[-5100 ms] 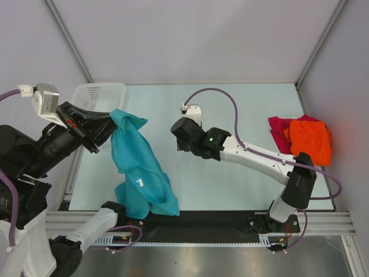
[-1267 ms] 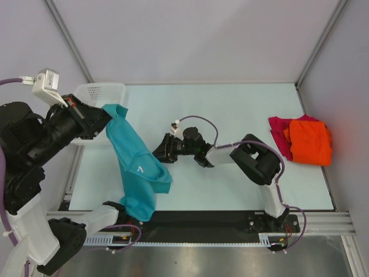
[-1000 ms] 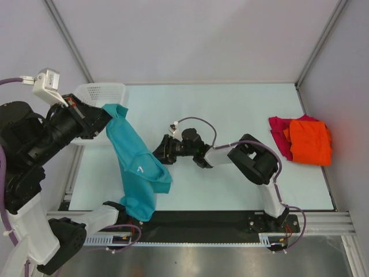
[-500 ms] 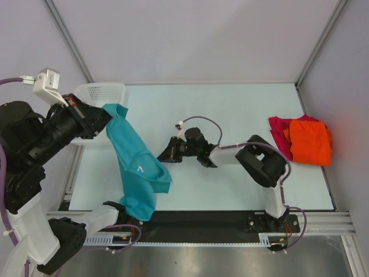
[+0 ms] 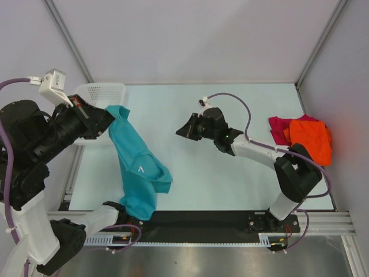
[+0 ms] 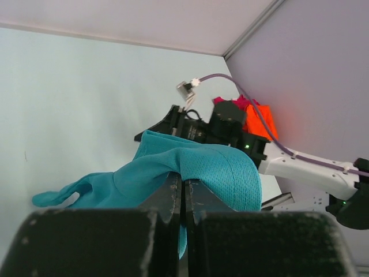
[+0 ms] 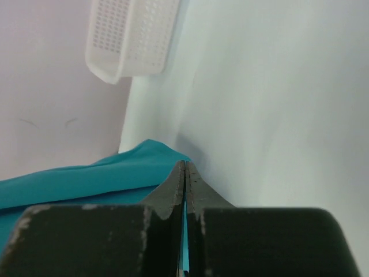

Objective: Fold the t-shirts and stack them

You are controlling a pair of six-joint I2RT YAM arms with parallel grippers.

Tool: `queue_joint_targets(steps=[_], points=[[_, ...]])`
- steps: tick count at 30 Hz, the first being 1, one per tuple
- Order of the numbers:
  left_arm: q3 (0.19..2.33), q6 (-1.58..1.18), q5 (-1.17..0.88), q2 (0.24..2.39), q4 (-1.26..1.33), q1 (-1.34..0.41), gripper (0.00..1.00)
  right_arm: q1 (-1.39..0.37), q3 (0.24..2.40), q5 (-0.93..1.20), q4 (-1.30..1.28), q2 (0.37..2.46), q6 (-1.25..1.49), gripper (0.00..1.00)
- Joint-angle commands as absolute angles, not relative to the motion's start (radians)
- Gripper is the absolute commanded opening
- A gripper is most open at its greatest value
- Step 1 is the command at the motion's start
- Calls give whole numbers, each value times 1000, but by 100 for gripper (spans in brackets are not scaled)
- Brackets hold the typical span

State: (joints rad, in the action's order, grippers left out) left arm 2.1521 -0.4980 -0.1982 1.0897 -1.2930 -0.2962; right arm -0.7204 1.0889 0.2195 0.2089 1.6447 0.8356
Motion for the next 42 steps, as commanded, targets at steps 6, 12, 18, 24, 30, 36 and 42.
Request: queue_joint_targets(steps=[6, 12, 18, 24, 30, 36, 42], points=[[2169, -543, -307, 1083, -1238, -298, 0, -801, 1186, 390, 227, 1839, 853, 15], [1786, -655, -602, 1035, -907, -299, 0, -787, 1144, 341, 184, 1792, 835, 16], [1631, -698, -672, 1112, -712, -414, 0, -733, 1054, 261, 152, 1692, 830, 18], [1814, -632, -687, 1244, -695, -635, 0, -741, 1100, 215, 104, 1695, 822, 20], [2021, -650, -738, 1287, -692, -698, 0, -752, 1124, 184, 78, 1700, 821, 21], [2253, -759, -888, 1336, -548, -756, 0, -756, 1150, 138, 22, 1678, 801, 22], [2082, -825, -922, 1215, -394, -735, 0, -762, 1186, 117, -26, 1678, 788, 24]])
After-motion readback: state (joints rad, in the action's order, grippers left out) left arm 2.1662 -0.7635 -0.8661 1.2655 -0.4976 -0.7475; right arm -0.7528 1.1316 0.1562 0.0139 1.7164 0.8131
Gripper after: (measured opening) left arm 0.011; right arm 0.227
